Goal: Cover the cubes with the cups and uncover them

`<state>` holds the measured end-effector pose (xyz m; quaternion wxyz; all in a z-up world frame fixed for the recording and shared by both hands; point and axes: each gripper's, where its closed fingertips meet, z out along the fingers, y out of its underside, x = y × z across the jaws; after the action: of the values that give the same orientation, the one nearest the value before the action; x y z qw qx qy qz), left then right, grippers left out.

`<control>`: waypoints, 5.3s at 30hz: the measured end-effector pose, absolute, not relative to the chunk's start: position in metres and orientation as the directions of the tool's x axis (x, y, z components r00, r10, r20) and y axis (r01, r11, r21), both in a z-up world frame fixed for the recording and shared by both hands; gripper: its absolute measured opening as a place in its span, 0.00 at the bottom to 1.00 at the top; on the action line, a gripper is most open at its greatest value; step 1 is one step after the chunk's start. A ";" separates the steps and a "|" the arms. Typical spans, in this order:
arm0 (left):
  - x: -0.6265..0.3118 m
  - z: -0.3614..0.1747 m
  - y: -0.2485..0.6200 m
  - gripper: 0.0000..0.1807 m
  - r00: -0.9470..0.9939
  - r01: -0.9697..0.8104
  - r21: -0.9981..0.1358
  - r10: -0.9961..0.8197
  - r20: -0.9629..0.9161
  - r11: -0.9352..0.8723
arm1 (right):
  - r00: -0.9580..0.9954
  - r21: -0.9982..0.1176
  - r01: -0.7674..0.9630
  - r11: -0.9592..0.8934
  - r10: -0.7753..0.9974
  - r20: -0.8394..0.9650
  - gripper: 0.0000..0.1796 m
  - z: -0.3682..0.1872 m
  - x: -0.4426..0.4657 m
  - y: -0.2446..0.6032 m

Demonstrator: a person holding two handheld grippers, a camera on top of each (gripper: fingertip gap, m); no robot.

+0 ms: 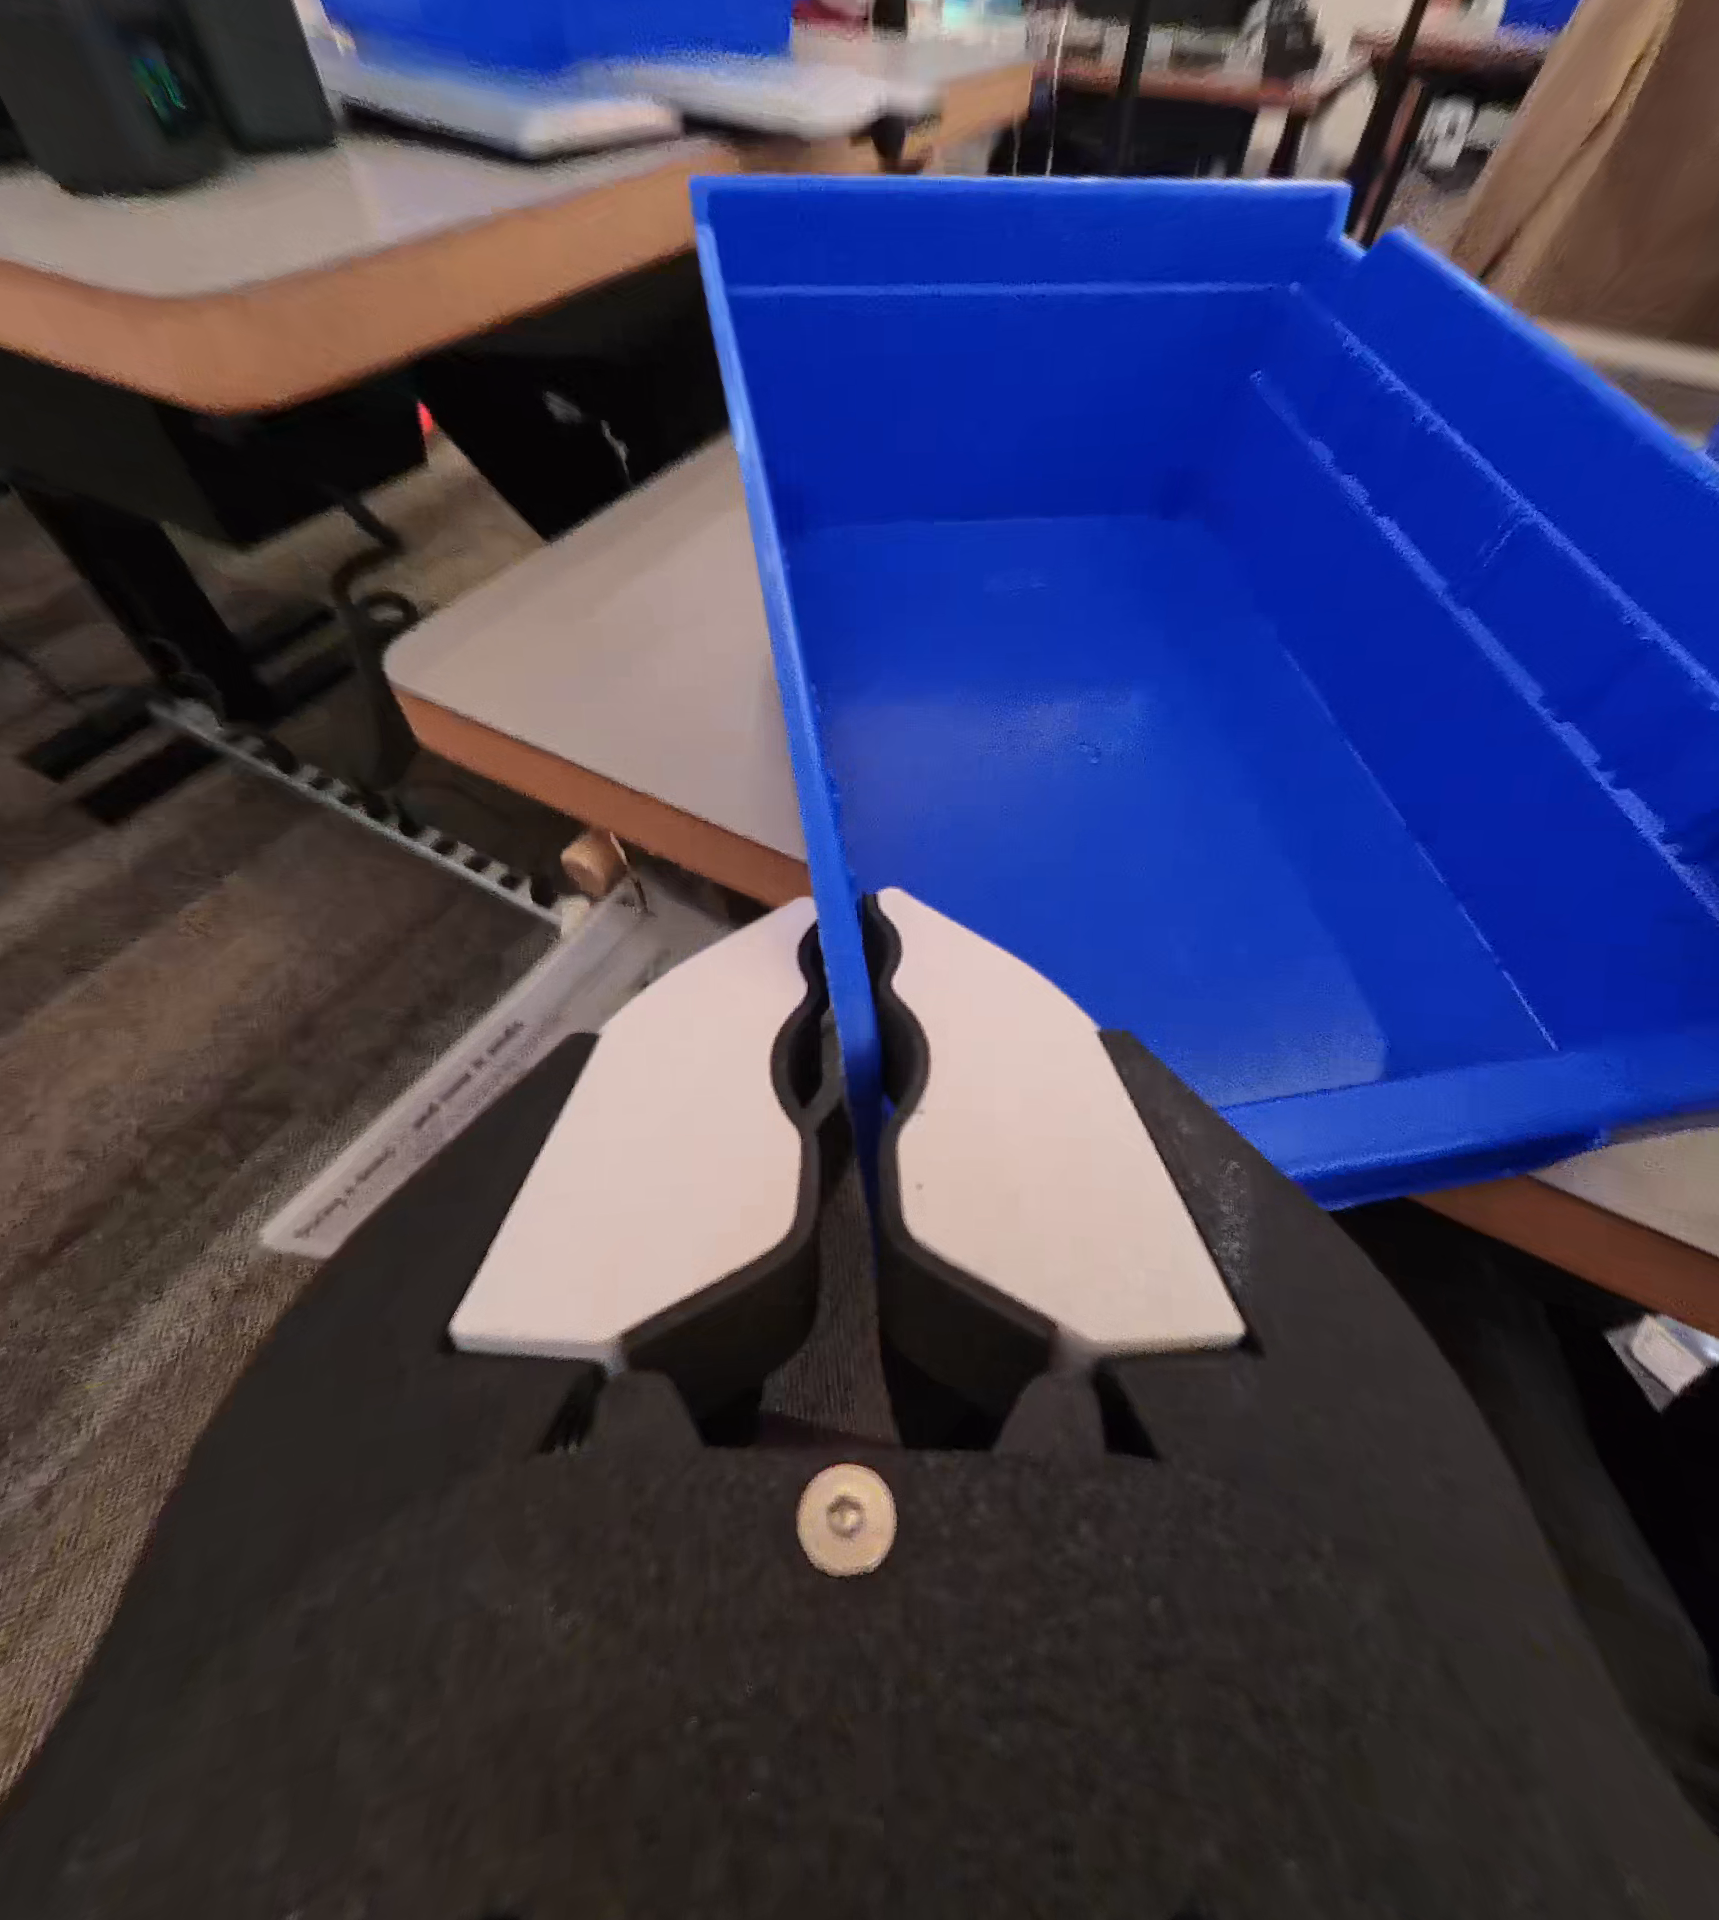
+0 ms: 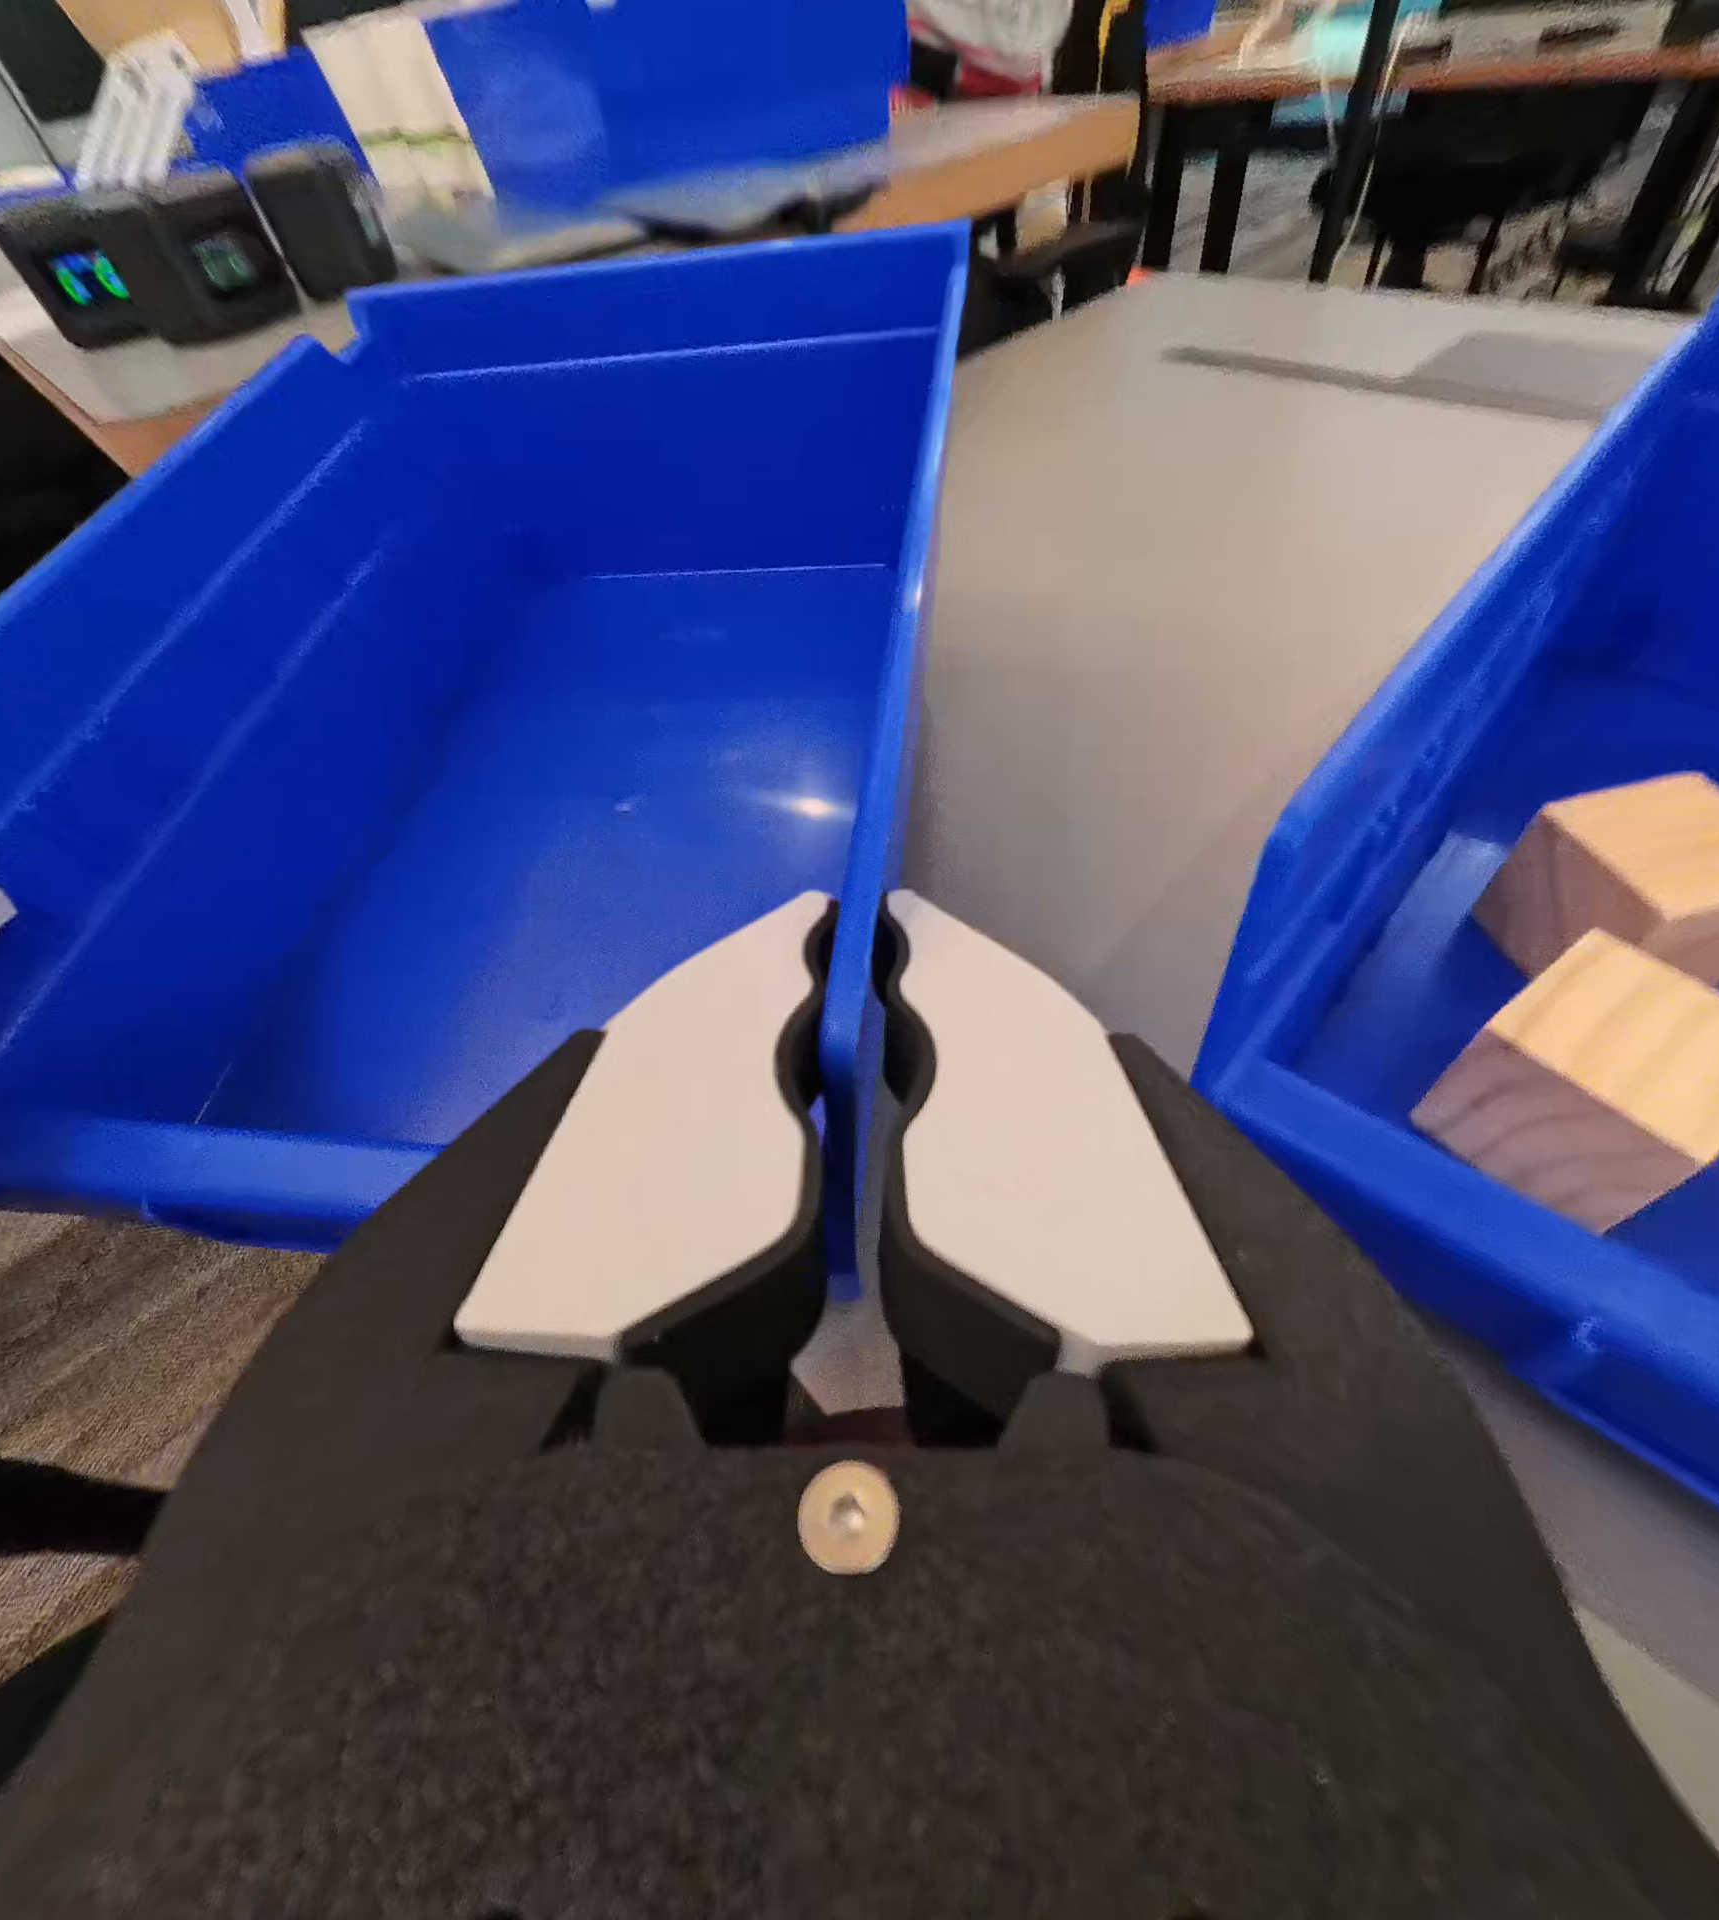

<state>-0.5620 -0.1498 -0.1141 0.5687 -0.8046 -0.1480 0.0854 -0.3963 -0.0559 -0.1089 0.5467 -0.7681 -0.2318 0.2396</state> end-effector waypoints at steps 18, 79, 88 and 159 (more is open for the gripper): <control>-0.237 0.082 -0.058 0.02 0.975 0.014 -0.995 -0.222 -0.009 0.100 | 0.997 -0.988 -0.033 0.148 0.073 -0.022 0.02 0.099 -0.036 -0.073; -0.370 -0.093 0.001 0.18 0.995 -0.095 -0.948 -0.067 -0.078 -0.302 | 0.981 -0.942 0.000 -0.336 0.181 -0.064 0.18 -0.123 -0.149 0.005; -0.374 -0.112 0.011 0.10 0.997 -0.069 -0.930 -0.001 -0.074 -0.362 | 0.983 -0.931 0.016 -0.364 0.177 -0.052 0.14 -0.126 -0.148 0.006; -0.481 -0.034 0.029 0.23 0.999 0.010 -0.987 -0.039 0.016 -0.158 | 0.969 -0.965 0.074 -0.250 0.246 0.011 0.28 -0.058 -0.156 0.008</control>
<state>-0.4814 0.0292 -0.0338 0.6487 -0.7608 0.0097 -0.0189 -0.1559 0.0079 -0.0577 0.6040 -0.7873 -0.1015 0.0709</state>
